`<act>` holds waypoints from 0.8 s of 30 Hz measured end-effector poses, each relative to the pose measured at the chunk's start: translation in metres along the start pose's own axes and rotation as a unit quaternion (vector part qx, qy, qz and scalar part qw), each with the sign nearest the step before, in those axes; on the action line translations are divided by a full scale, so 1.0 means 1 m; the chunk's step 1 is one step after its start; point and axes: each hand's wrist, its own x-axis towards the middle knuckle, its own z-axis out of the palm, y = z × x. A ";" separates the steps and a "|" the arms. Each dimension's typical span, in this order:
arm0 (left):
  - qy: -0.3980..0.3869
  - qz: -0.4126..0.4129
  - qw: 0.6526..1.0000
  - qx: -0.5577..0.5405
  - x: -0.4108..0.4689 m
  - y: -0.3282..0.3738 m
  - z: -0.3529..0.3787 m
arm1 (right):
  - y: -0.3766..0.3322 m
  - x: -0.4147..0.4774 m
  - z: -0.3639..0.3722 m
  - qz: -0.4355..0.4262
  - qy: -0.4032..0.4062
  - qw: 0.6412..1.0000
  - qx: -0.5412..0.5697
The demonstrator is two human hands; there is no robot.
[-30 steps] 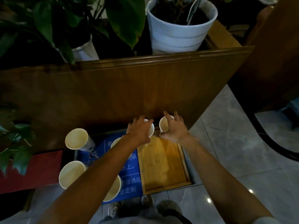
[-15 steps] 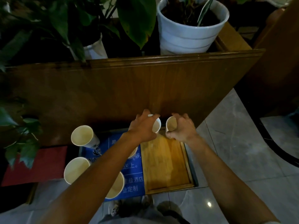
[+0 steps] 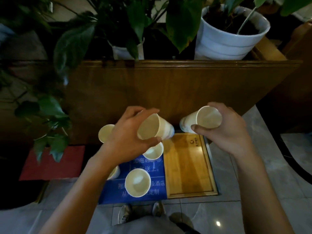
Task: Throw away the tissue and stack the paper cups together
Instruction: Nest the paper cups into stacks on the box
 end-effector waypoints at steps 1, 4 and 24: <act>0.008 0.002 1.000 -0.002 -0.010 -0.003 -0.012 | -0.011 -0.008 -0.002 -0.014 0.002 1.000 0.003; 0.038 0.005 0.999 0.004 -0.040 -0.013 -0.045 | -0.043 -0.030 -0.003 -0.041 0.013 0.999 0.013; 0.003 0.018 0.997 0.070 -0.137 -0.102 -0.121 | -0.148 -0.148 0.056 -0.004 -0.002 1.000 -0.029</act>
